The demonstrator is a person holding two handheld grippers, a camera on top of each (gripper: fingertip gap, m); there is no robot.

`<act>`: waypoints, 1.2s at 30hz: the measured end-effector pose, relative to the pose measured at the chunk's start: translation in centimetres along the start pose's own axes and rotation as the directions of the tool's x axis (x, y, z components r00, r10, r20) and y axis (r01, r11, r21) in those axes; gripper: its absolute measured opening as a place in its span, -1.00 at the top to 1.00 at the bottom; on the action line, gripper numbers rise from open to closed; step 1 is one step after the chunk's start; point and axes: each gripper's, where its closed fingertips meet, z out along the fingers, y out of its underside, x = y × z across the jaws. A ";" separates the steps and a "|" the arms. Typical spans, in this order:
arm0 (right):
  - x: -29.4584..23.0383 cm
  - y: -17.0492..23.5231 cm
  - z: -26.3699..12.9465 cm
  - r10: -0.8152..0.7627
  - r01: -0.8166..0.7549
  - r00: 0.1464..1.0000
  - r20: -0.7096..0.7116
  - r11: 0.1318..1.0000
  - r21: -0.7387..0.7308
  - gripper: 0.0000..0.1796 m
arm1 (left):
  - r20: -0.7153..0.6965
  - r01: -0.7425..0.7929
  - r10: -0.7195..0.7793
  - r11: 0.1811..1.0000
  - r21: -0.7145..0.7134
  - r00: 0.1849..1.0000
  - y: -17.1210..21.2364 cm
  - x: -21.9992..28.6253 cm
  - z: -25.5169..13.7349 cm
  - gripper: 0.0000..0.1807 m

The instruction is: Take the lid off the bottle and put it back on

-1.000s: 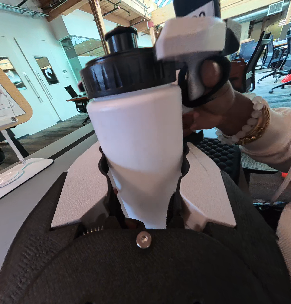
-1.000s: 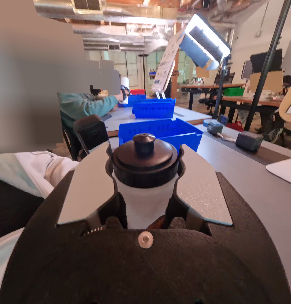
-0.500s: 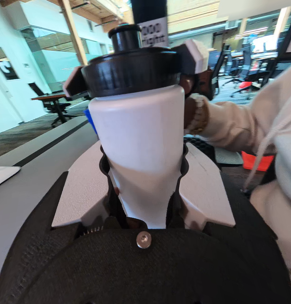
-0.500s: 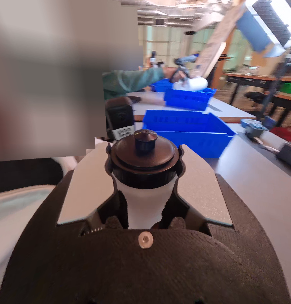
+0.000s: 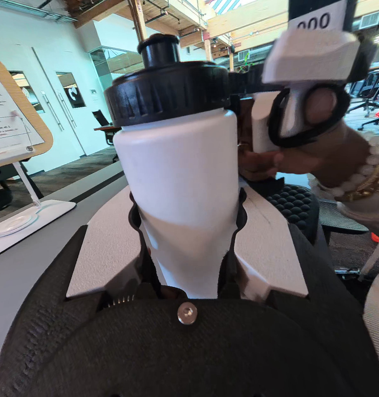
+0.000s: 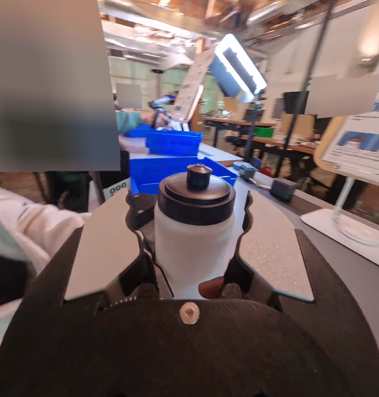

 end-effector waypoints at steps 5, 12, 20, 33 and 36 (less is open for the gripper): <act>0.5 0.4 0.7 -0.038 0.033 0.993 -0.116 0.998 -0.045 0.13 | -0.002 -0.004 0.004 1.000 0.004 1.000 0.0 0.0 0.0 0.01; -0.3 0.4 0.5 0.008 0.014 0.966 0.260 0.997 -0.082 0.19 | -0.110 0.021 -0.018 0.999 0.024 0.994 -0.2 0.9 -0.3 0.02; -1.0 0.3 0.2 0.100 -0.063 0.795 0.598 0.995 -0.083 0.17 | -0.153 0.044 -0.038 0.998 0.035 0.987 -0.3 1.2 -0.4 0.01; -0.3 0.4 0.4 -0.059 0.052 0.996 -0.069 0.993 -0.103 0.16 | -0.101 0.015 -0.011 0.999 0.038 0.995 -0.3 1.1 -0.2 0.01; -0.9 0.5 0.4 -0.029 0.047 0.990 0.140 0.991 -0.129 0.16 | -0.120 0.017 -0.011 0.999 0.042 0.993 -0.3 1.2 -0.3 0.01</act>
